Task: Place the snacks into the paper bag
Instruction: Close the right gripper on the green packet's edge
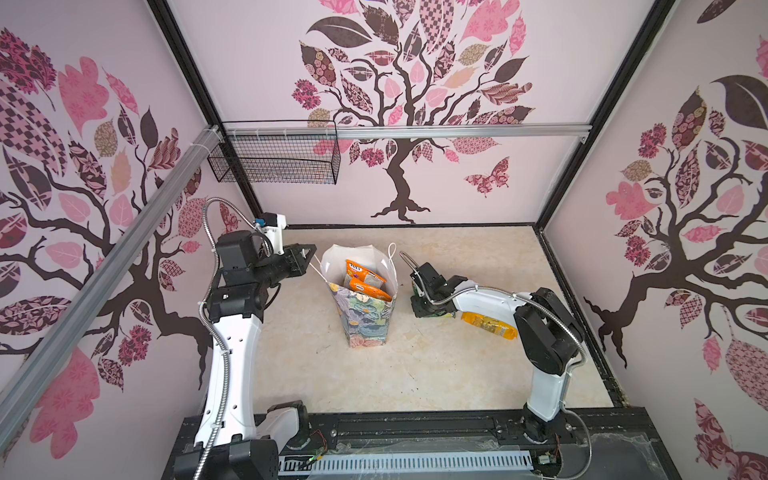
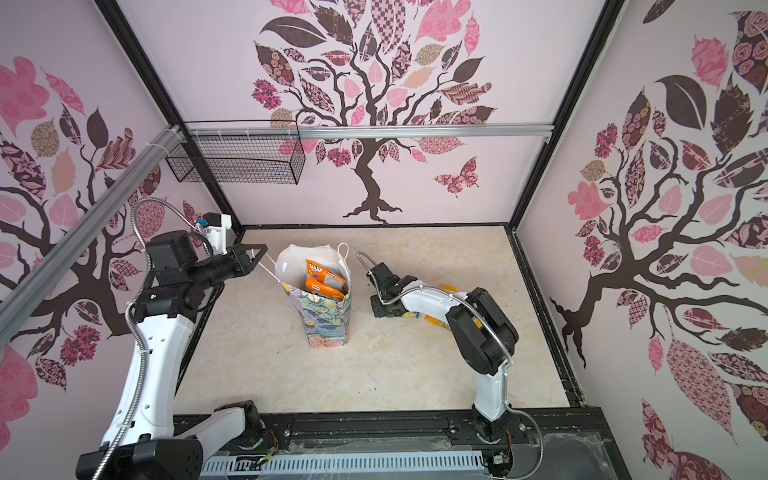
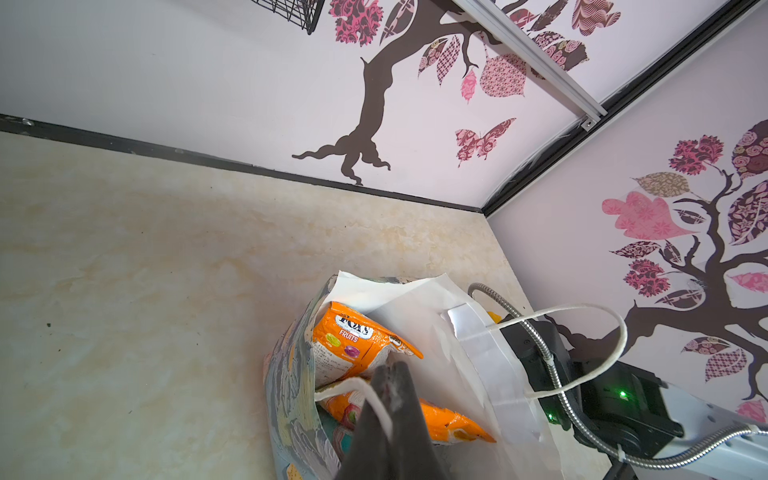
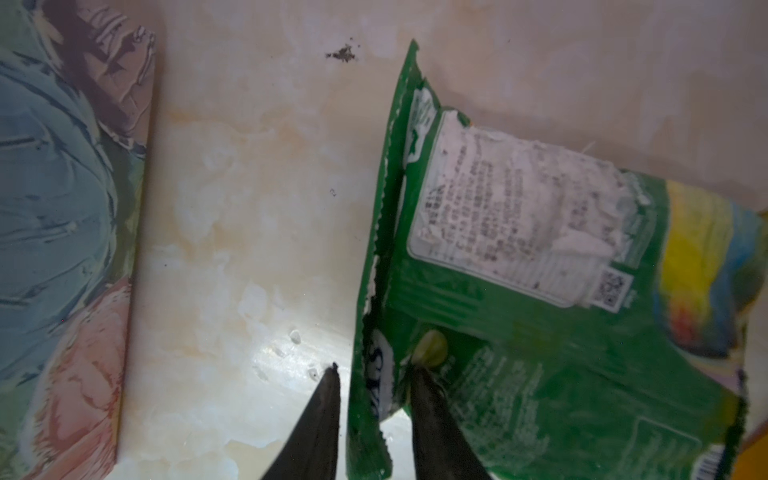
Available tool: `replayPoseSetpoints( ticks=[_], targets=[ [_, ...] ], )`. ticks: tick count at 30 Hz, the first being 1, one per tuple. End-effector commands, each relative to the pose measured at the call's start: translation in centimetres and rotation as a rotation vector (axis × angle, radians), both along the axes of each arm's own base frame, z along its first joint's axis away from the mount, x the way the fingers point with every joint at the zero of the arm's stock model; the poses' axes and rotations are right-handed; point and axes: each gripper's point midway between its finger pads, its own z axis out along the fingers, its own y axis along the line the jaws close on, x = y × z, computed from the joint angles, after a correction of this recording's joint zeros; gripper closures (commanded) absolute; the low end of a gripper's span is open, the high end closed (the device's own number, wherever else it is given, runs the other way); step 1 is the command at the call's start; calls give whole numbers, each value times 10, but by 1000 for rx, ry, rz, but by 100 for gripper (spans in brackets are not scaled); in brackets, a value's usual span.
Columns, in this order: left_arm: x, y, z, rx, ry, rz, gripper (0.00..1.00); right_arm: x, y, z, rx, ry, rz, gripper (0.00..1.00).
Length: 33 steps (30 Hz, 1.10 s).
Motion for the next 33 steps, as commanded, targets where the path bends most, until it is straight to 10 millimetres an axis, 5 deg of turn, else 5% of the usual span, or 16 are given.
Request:
replayPoseSetpoints(
  ticks=[1,10,18,21,33],
  targets=[
    [1,3,18,14,-96,-1,100,1,-3,-6,-56,16,-3,69],
    [0,2,19,11,-99,-3,100,-4,-14,-17,-140,33,-15,78],
    [0,3,19,11,-101,0,100,-6,-12,-3,-105,20,-3,92],
    [1,3,19,13,-101,0,100,-8,-3,15,-40,-3,20,100],
    [1,4,20,12,-105,2,100,-7,-8,109,354,-91,45,100]
  ],
)
